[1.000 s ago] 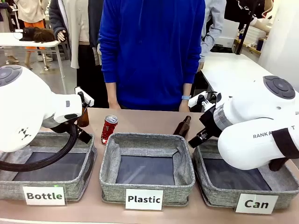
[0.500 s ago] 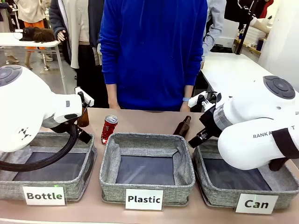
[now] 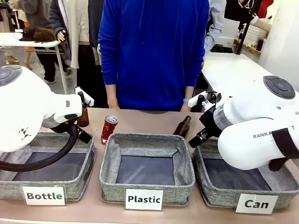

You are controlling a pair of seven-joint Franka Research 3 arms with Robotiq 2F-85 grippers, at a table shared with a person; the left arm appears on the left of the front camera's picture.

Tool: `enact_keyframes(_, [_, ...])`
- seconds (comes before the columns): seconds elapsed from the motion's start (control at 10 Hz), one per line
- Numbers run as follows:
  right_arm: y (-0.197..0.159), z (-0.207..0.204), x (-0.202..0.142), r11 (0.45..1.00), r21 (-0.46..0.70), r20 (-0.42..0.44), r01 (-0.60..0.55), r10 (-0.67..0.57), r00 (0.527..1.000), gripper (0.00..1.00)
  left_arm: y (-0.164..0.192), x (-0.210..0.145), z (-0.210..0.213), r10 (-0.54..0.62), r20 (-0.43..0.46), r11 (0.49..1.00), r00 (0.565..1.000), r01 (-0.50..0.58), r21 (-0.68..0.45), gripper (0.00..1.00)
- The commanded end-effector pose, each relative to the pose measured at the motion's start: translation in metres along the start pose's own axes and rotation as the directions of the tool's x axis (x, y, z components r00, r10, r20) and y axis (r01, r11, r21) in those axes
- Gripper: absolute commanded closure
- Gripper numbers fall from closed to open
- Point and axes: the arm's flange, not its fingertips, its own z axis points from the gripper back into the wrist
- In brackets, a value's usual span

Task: Sort the can waste into the basket.
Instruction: Pick up the can waste from the table and place it in the right Fabric basket.

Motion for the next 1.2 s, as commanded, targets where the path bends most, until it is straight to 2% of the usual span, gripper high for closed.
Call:
enact_keyframes(0.0, [0.000, 0.000, 0.000, 1.000, 0.000, 0.000, 0.001, -0.001, 1.000, 0.00, 0.000, 0.000, 0.000, 0.000, 0.000, 1.000, 1.000, 0.000, 0.000, 0.00])
enact_keyframes(0.3, [0.000, 0.004, 0.005, 1.000, 0.004, -0.008, 0.027, -0.027, 1.000, 0.00, 0.000, 0.004, 0.005, 0.005, -0.009, 1.000, 1.000, -0.005, 0.003, 0.00])
enact_keyframes(0.4, [-0.004, 0.018, 0.010, 1.000, -0.008, -0.016, 0.023, -0.023, 1.000, 0.00, -0.003, 0.012, 0.018, 0.017, -0.069, 1.000, 0.997, -0.017, 0.004, 0.00])
enact_keyframes(0.5, [-0.009, 0.039, 0.014, 0.999, 0.032, 0.003, 0.023, -0.023, 1.000, 0.00, -0.008, 0.023, 0.037, 0.065, -0.057, 0.998, 0.996, -0.066, -0.013, 0.00])
enact_keyframes(0.6, [-0.017, 0.069, 0.017, 0.994, 0.022, -0.007, 0.108, -0.108, 0.994, 0.00, -0.014, 0.029, 0.063, 0.161, -0.087, 0.987, 0.983, -0.160, 0.012, 0.00])
enact_keyframes(0.7, [-0.020, 0.104, 0.016, 0.977, 0.035, -0.048, 0.208, -0.207, 0.977, 0.00, -0.014, 0.043, 0.090, 0.220, -0.110, 0.973, 0.969, -0.210, 0.095, 0.00])
enact_keyframes(0.8, [-0.025, 0.133, 0.007, 0.957, 0.081, -0.081, 0.279, -0.272, 0.959, 0.00, -0.012, 0.049, 0.112, 0.221, -0.210, 0.972, 0.952, -0.197, 0.130, 0.00])
enact_keyframes(1.0, [-0.048, 0.193, -0.028, 0.897, 0.307, -0.022, 0.319, -0.329, 0.944, 0.00, -0.003, 0.095, 0.151, 0.285, -0.370, 0.956, 0.884, -0.235, 0.175, 0.00])
enact_keyframes(1.1, [-0.064, 0.222, -0.053, 0.852, 0.381, 0.023, 0.358, -0.396, 0.918, 0.00, 0.001, 0.133, 0.176, 0.344, -0.505, 0.939, 0.792, -0.270, 0.214, 0.00])
